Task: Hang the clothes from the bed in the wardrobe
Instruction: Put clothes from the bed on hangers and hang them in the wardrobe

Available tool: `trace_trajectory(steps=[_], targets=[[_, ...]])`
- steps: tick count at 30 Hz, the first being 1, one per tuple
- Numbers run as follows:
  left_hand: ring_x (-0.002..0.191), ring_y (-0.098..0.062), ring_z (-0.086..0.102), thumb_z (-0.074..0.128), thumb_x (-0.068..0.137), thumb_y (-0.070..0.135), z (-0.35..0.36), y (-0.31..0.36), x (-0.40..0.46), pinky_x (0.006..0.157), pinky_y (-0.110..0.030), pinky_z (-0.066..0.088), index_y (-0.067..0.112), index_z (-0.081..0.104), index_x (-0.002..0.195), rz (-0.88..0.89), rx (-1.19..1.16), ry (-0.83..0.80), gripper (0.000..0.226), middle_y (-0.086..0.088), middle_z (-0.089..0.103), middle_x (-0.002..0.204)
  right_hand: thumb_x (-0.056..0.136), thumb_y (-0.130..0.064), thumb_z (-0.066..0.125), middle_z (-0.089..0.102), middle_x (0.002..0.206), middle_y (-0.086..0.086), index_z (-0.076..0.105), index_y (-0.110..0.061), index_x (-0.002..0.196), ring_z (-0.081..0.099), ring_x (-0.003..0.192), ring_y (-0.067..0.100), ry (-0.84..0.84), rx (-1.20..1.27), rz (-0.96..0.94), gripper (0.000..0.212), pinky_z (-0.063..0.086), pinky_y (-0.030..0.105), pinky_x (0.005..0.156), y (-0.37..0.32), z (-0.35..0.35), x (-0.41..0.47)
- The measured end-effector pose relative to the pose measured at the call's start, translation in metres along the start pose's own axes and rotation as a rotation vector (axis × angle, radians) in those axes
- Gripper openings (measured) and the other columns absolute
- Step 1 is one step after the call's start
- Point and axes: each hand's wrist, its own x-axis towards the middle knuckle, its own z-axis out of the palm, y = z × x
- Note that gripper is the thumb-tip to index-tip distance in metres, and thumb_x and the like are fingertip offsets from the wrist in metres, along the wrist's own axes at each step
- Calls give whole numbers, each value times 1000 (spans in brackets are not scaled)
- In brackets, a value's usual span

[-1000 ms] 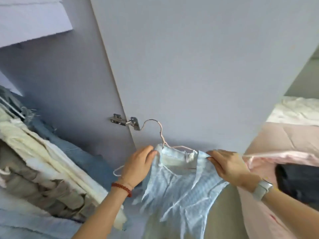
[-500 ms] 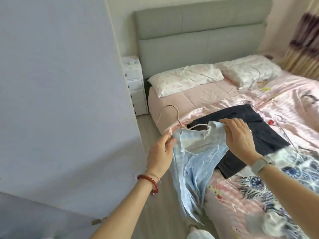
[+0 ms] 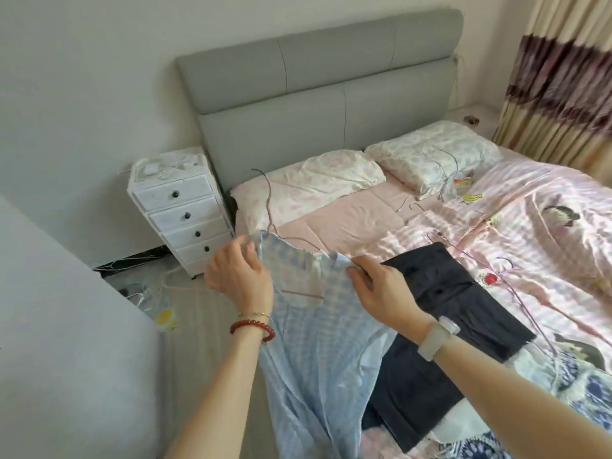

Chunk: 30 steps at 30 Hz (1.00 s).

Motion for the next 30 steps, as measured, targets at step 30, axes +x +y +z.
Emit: trace_trajectory(steps=[30], targets=[[143, -26, -1, 30, 98, 39, 446, -19, 7, 114, -52, 9, 27, 4, 147, 302, 378, -1253, 56, 0, 0, 156, 89, -10, 37, 29, 53, -2, 26, -21, 59, 25, 47, 13, 295, 62, 855, 34, 20, 27, 47, 426, 89, 204]])
